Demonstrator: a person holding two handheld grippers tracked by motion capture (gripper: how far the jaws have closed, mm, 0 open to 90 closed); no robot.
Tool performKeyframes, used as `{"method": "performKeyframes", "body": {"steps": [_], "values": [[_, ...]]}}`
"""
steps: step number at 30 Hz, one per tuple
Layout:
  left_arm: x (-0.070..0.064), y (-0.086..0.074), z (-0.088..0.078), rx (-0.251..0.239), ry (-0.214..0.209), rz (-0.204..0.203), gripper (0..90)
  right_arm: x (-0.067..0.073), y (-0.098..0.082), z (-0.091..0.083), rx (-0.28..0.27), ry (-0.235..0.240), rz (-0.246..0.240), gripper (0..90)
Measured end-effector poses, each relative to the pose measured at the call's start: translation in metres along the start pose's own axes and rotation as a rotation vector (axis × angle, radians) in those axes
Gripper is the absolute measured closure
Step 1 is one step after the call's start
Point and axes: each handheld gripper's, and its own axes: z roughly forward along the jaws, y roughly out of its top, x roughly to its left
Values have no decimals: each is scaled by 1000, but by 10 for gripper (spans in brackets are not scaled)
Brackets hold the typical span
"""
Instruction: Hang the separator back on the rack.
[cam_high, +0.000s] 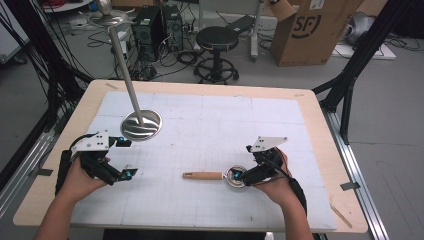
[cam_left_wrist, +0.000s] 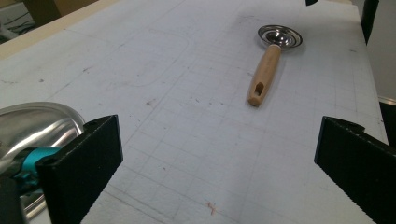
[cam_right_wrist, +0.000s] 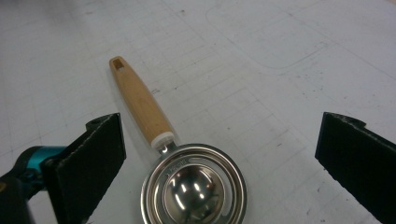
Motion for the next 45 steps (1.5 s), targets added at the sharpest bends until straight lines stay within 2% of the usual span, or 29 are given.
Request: {"method": "performKeyframes", "body": {"steps": [6,7,8,12,15,18,21,24,25,26,27,33,35,37,39,45], "values": [[1,-1,0,7,4,1,16,4,10,9,61,26,-25,8],[1,-1,0,5,5,1,16,5,13,12,85,33,-44,15],[1,-1,0,4,3,3,16,5,13,12,85,33,-44,15],[1,0,-1,-4,5,2,16,10,20,20,140,48,-73,15],[1,0,-1,-6,5,3,16,14,28,30,185,57,-115,26],[1,0,-1,-4,3,6,16,15,30,34,208,63,-127,37],[1,-1,-1,1,-4,4,16,17,34,39,252,87,-154,65],[1,-1,1,0,-8,4,16,18,37,40,268,93,-168,68],[1,-1,1,1,-8,4,16,20,41,41,278,103,-182,126],[1,-1,1,2,-7,5,16,20,41,41,278,103,-182,126],[1,-1,1,-1,-8,3,16,20,43,43,286,135,-197,152],[1,0,-1,-9,-8,6,16,19,44,47,314,135,-187,166],[0,0,0,-8,-9,9,16,20,43,50,338,142,-204,207],[0,0,0,-7,-8,7,16,21,44,50,345,140,-210,211],[0,0,0,-5,-4,9,16,23,44,52,366,161,-216,247],[1,0,0,2,-1,13,16,23,43,58,403,163,-237,286]]}}
